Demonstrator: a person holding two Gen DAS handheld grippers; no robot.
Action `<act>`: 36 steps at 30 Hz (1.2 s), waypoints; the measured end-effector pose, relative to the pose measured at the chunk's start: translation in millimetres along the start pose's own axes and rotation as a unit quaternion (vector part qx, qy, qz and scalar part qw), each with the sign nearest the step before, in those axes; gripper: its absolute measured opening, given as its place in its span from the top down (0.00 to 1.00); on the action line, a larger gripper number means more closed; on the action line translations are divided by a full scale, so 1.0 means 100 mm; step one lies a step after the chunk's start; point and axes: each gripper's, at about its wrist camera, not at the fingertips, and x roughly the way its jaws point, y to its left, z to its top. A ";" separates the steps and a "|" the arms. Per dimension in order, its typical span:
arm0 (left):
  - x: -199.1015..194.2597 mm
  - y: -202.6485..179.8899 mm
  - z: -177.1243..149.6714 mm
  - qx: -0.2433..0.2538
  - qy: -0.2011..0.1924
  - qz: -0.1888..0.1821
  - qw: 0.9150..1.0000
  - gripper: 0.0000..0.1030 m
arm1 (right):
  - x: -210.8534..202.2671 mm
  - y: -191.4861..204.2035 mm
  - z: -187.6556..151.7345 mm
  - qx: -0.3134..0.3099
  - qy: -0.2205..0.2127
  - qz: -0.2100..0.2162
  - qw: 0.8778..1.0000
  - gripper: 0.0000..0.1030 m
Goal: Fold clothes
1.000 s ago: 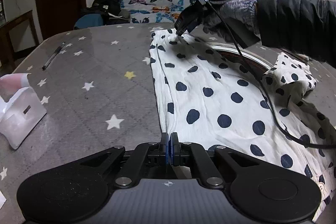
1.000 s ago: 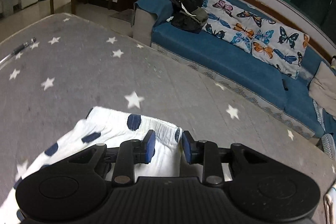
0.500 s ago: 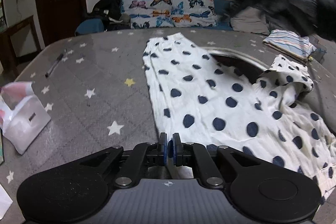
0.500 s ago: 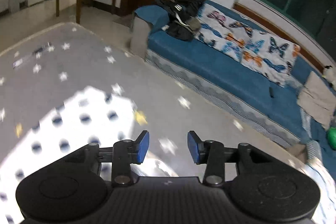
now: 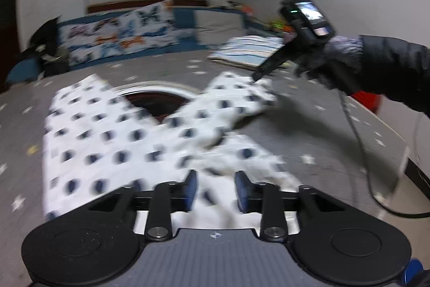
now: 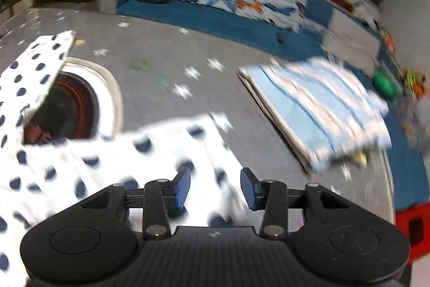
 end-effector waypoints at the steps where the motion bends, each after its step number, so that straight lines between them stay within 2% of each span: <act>1: 0.04 -0.09 0.02 0.010 0.001 -0.008 1.000 0.56 | -0.01 -0.08 -0.08 0.012 0.001 0.001 1.000 0.60; 5: 0.25 -0.35 0.08 0.040 0.016 -0.024 0.999 0.56 | -0.01 -0.33 -0.33 0.055 0.005 0.006 0.998 0.60; 9: 0.49 -0.51 0.09 0.071 0.031 -0.003 0.997 0.56 | 0.03 -0.49 -0.48 0.089 0.001 0.019 0.996 0.60; 14: 0.70 -0.48 0.12 0.065 0.048 0.016 0.997 0.58 | 0.09 -0.55 -0.47 0.110 -0.017 0.037 0.993 0.60; 17: 0.76 -0.45 0.13 0.059 0.056 0.018 0.997 0.64 | 0.21 -0.55 -0.40 0.115 -0.019 0.037 0.992 0.60; 21: 0.83 -0.40 0.13 0.054 0.064 0.007 0.996 0.87 | 0.33 -0.56 -0.34 0.129 -0.027 0.037 0.991 0.62; 23: 0.83 -0.36 0.13 0.052 0.063 -0.005 0.997 0.91 | 0.35 -0.54 -0.31 0.128 -0.030 0.036 0.991 0.75; 24: 0.81 -0.34 0.13 0.051 0.061 -0.015 0.997 0.92 | 0.35 -0.53 -0.29 0.122 -0.032 0.034 0.991 0.87; 29: 0.61 -0.27 0.12 0.068 0.035 -0.086 0.993 0.94 | 0.34 -0.45 -0.15 0.083 -0.051 -0.003 0.995 0.92; 31: 0.52 -0.25 0.09 0.073 0.030 -0.123 0.989 0.94 | 0.33 -0.44 -0.07 0.076 -0.061 -0.017 0.995 0.92; 36: 0.46 -0.29 -0.01 0.089 0.030 -0.184 0.979 0.94 | 0.35 -0.44 0.12 0.063 -0.079 -0.046 0.994 0.93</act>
